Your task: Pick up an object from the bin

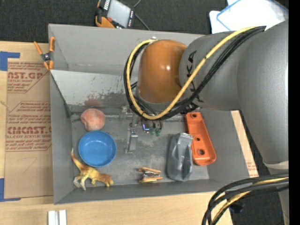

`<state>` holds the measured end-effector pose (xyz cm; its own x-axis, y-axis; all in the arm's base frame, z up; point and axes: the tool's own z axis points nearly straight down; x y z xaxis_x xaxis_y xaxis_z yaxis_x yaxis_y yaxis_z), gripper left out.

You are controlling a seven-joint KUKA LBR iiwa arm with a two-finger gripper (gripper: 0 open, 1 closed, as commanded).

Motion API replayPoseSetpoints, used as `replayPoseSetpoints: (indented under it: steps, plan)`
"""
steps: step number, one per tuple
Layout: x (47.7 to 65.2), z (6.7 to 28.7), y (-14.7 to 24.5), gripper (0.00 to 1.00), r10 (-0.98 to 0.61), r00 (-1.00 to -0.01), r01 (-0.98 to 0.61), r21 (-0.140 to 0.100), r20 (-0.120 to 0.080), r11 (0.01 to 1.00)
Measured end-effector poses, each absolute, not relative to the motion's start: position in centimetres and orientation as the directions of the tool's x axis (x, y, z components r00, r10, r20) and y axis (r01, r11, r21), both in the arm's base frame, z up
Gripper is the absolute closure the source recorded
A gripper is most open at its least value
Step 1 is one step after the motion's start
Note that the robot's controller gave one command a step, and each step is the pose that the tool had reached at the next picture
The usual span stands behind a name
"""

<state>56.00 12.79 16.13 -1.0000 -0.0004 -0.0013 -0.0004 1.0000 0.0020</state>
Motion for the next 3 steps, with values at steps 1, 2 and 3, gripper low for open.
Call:
replayPoseSetpoints:
  steps: [1,2,3]
  plan:
    - [56.0,16.1,12.8,0.00,0.000,-1.000,0.000,0.002,-0.001,1.000]
    - [53.6,8.6,15.0,0.00,-0.005,-1.000,-0.005,0.002,0.005,1.000]
    - [55.6,9.6,15.0,0.00,-0.016,-1.000,-0.016,0.003,-0.004,1.000]
